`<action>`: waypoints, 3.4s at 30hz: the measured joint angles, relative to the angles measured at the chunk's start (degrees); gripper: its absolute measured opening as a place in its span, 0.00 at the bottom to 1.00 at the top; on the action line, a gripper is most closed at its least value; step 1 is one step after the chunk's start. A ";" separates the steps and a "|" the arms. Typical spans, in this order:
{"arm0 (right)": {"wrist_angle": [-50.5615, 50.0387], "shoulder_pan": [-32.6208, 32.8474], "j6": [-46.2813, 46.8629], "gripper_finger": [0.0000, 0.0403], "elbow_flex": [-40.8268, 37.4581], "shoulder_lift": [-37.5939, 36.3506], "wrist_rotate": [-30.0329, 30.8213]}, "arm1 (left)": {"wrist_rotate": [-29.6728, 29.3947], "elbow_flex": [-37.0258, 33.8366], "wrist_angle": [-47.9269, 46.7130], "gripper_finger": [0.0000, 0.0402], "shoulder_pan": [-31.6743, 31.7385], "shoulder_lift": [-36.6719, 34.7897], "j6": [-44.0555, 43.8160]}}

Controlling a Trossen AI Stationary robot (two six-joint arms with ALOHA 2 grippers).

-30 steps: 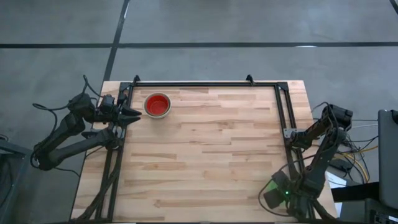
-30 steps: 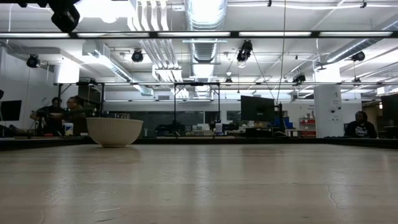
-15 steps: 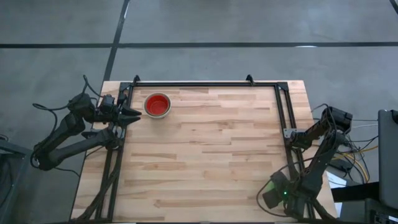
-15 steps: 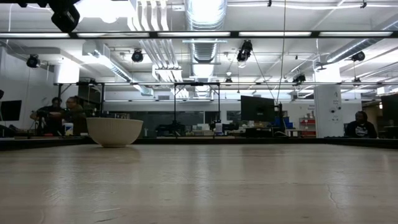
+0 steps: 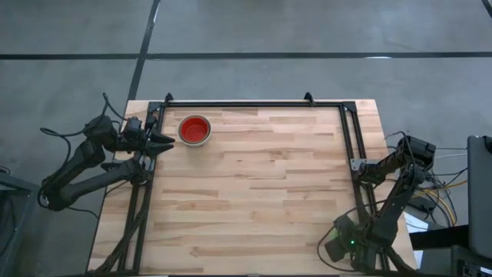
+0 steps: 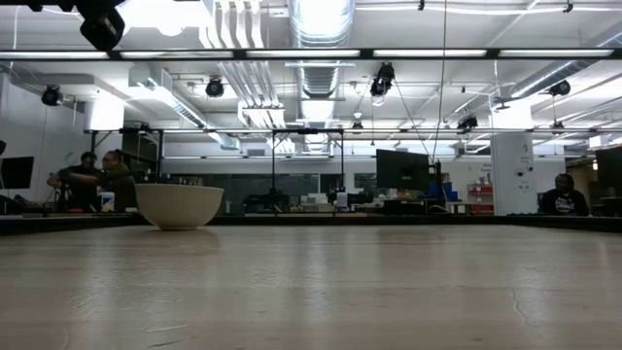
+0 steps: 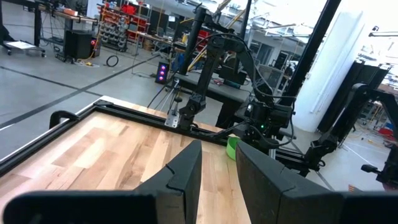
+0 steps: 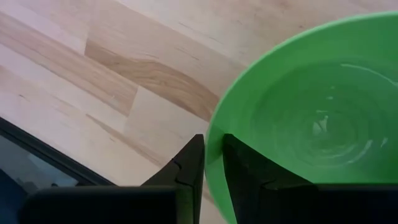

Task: Nest bowls inside each other
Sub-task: Stack the green bowl on the red bowl

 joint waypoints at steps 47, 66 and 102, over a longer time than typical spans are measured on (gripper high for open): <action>-5.19 -16.59 -43.52 0.02 1.28 -19.20 28.25 | -0.01 0.00 0.00 0.26 0.01 0.00 0.01; 18.59 -40.71 -92.12 0.02 2.01 -24.82 17.54 | 0.02 0.00 0.00 0.26 -0.01 0.00 0.02; 33.16 -66.05 -123.53 0.02 7.63 -18.10 -14.13 | 0.02 0.00 0.00 0.26 0.00 0.00 0.02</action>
